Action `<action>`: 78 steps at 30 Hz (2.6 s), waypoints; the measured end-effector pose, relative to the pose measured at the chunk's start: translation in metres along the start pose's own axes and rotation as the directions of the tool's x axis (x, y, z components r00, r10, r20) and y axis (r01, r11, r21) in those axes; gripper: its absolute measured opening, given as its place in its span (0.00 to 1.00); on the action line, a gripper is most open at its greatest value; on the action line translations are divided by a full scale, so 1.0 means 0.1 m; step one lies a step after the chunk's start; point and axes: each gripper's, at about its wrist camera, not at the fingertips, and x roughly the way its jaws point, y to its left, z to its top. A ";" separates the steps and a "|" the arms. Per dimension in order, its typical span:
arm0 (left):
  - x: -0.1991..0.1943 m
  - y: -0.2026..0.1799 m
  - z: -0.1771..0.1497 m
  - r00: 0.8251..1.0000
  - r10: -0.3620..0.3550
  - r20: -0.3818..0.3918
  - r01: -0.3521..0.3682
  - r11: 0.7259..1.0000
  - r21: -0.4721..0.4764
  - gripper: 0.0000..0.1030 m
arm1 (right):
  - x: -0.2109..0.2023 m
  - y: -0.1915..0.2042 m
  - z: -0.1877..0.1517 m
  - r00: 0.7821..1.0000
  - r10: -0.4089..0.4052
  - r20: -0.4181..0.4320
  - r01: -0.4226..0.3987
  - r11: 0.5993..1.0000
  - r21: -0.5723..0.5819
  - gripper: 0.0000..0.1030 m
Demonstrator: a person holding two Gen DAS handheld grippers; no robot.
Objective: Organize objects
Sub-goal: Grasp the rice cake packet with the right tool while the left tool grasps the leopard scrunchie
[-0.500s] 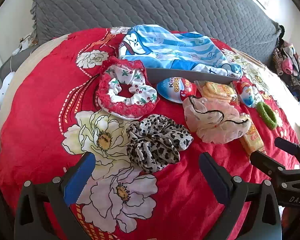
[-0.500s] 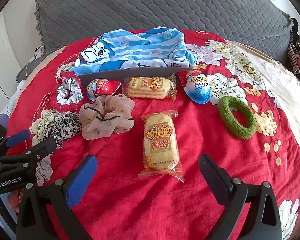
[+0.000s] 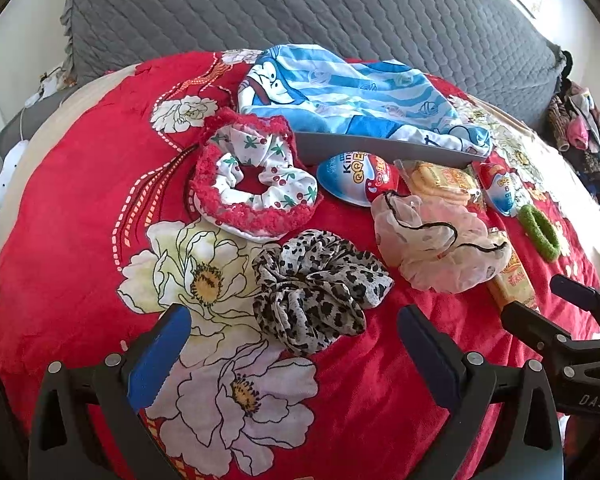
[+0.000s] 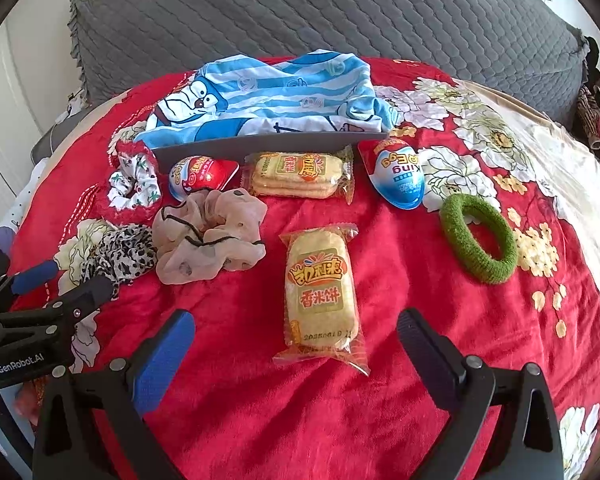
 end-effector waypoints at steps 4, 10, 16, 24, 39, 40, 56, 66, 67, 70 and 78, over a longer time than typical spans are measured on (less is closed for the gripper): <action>0.05 -0.01 0.02 1.000 -0.001 -0.011 0.001 1.000 -0.005 1.00 | 0.05 0.01 0.02 1.000 -0.006 0.000 0.006 1.000 -0.009 0.99; 0.15 -0.02 0.06 1.000 0.017 -0.019 -0.017 1.000 0.004 1.00 | 0.13 -0.03 0.04 1.000 -0.014 -0.012 0.014 1.000 0.002 0.99; 0.27 -0.01 0.10 1.000 0.018 -0.013 -0.018 1.000 -0.003 1.00 | 0.23 -0.11 0.09 0.999 -0.024 -0.026 0.024 1.000 0.019 0.96; 0.42 0.01 0.11 0.999 0.021 -0.047 -0.021 1.000 -0.004 1.00 | 0.44 -0.17 0.08 0.997 -0.035 -0.073 0.036 0.999 0.016 0.90; 0.61 0.03 0.12 0.996 -0.021 -0.087 0.019 1.000 -0.022 1.00 | 0.56 -0.22 0.10 0.994 -0.054 -0.095 0.055 0.998 0.007 0.72; 0.61 0.03 0.12 0.995 -0.029 -0.091 0.026 0.999 -0.028 0.99 | 0.56 -0.22 0.10 0.994 -0.053 -0.094 0.054 0.998 0.010 0.71; 0.51 -0.06 0.11 0.995 -0.050 -0.091 0.055 0.997 0.053 0.48 | 0.52 -0.24 0.14 0.996 -0.037 -0.085 0.038 0.999 0.002 0.41; 0.40 -0.05 0.12 0.990 -0.110 -0.085 0.114 0.992 0.045 0.21 | 0.40 -0.26 0.18 0.999 -0.007 -0.050 0.008 1.000 0.022 0.40; 0.38 -0.06 0.12 0.990 -0.113 -0.082 0.117 0.992 0.047 0.20 | 0.36 -0.26 0.18 0.999 -0.009 -0.038 0.010 1.000 0.019 0.40; 0.33 -0.05 0.11 0.991 -0.110 -0.080 0.115 0.992 0.051 0.20 | 0.30 -0.23 0.20 1.000 -0.008 -0.023 0.008 1.000 0.003 0.40; 0.17 -0.03 0.17 0.993 -0.110 -0.052 0.113 0.992 0.049 0.20 | 0.18 -0.18 0.22 1.000 -0.003 0.002 0.003 1.000 -0.007 0.40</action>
